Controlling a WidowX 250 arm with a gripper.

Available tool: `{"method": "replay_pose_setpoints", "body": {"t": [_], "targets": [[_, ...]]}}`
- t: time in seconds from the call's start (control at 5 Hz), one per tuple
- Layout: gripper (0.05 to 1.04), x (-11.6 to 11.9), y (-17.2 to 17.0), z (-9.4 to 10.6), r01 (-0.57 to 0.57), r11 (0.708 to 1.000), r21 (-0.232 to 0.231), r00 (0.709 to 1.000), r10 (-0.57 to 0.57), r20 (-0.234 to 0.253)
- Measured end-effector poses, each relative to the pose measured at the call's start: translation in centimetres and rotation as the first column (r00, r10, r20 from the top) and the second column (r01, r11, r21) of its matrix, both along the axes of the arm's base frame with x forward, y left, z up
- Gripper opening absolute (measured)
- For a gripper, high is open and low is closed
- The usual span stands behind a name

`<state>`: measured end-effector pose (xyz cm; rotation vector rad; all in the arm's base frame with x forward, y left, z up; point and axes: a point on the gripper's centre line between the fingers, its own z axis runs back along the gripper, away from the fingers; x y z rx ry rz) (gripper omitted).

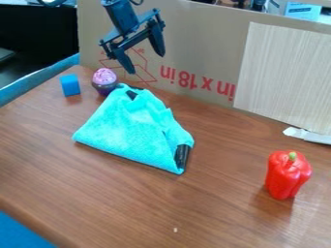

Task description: Unfold the cloth from top to bottom

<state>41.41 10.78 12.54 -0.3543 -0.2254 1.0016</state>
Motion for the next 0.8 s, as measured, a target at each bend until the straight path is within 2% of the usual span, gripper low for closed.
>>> {"method": "replay_pose_setpoints", "body": {"t": [0.2, 0.6, 0.8], "targets": [[0.999, -0.2, 0.0, -1.6, 0.004, 1.000, -0.011, 0.999, -0.004, -0.044], [0.999, -1.8, 0.8, -2.1, 0.044, 0.999, 0.013, 0.990, -0.042, -0.135], [0.999, -1.6, 1.1, -2.6, 0.066, 0.994, 0.084, 0.989, -0.054, -0.139]]}}
